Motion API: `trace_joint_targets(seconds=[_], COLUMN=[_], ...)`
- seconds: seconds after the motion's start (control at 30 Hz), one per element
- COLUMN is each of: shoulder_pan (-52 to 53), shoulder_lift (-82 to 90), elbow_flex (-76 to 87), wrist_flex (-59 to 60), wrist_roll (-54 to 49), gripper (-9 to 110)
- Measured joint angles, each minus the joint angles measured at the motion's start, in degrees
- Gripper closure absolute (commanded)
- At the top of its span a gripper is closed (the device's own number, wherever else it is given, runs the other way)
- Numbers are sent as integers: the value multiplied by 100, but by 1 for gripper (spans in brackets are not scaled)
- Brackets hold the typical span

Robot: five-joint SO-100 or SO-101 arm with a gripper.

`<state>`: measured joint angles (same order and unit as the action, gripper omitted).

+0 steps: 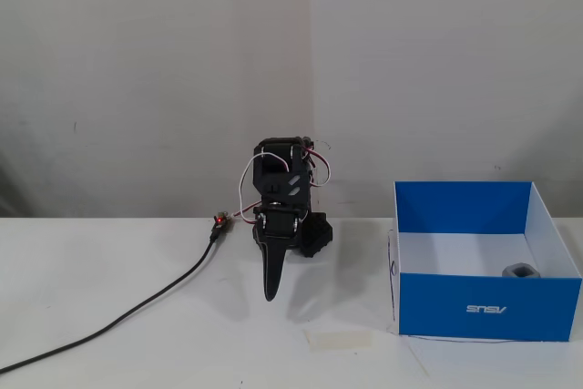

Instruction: Pick the gray block and keep it in the box.

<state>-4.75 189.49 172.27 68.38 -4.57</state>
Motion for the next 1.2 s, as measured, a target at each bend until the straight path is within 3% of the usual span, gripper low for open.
trace_joint_targets(seconds=[1.2], shoulder_pan=[114], shoulder_lift=[0], elbow_flex=[0], wrist_flex=[0], wrist_roll=[0], gripper=[101])
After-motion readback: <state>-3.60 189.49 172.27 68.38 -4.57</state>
